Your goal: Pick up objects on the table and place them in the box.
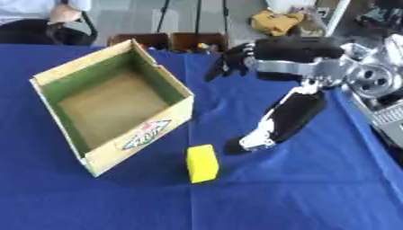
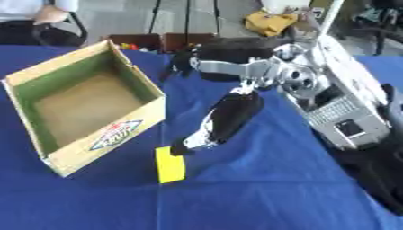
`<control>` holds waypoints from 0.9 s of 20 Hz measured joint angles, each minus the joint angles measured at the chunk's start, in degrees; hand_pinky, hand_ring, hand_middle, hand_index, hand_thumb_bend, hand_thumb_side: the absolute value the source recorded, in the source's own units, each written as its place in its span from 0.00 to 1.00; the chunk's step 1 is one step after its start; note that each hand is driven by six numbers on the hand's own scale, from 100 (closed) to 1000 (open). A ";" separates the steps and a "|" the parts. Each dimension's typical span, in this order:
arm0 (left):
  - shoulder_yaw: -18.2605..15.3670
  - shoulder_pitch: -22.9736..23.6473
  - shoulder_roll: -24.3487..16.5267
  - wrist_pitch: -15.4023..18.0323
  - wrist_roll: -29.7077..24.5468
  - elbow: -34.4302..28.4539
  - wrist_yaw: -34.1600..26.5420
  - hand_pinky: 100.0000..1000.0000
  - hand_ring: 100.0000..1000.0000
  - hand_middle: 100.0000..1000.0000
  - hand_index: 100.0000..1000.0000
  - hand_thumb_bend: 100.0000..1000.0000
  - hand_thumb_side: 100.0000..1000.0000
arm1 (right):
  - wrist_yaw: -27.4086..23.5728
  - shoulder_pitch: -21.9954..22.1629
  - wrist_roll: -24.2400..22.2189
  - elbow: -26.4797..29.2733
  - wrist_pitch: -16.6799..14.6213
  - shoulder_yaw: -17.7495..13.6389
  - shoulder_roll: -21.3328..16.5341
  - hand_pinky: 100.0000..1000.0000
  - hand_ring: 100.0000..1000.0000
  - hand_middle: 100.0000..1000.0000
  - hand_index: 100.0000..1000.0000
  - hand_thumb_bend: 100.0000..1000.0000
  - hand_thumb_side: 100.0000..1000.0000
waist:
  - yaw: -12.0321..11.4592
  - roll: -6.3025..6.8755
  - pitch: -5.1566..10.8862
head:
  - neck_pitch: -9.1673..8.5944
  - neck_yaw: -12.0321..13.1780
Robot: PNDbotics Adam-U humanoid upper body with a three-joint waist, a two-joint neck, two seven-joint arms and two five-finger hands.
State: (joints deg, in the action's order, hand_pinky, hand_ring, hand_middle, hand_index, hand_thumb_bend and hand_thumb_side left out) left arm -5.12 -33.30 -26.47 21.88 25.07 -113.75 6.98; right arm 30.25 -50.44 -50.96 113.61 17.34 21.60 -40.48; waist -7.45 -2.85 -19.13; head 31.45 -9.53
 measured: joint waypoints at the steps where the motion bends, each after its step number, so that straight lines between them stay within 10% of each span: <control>1: 0.02 0.00 0.00 0.00 0.00 0.00 -0.01 0.70 0.88 0.85 0.92 0.00 0.91 | 0.14 0.00 0.06 0.00 0.52 0.43 0.29 0.79 0.87 0.88 0.91 0.57 0.46 | 0.00 0.00 0.00 | -0.01 0.02; 11: 0.30 0.01 0.02 -0.02 -0.04 0.00 -0.13 0.70 0.89 0.85 0.92 0.00 0.91 | 2.11 0.01 2.87 0.00 4.18 3.66 3.21 0.76 0.85 0.82 0.89 0.56 0.64 | 0.00 0.00 -0.02 | -0.02 0.13; 18: 0.30 0.01 0.02 -0.02 -0.04 0.00 -0.14 0.70 0.89 0.85 0.92 0.00 0.91 | 5.02 0.53 5.11 0.00 6.42 5.47 3.89 0.74 0.84 0.81 0.88 0.53 0.59 | 0.10 0.00 -0.02 | -0.01 0.34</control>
State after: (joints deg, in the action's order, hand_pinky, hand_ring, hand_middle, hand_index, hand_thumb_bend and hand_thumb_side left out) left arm -4.82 -33.29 -26.45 21.86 25.03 -113.75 6.84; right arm 35.27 -49.91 -45.85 113.61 23.76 27.06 -36.59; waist -7.34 -2.85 -19.15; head 31.43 -9.19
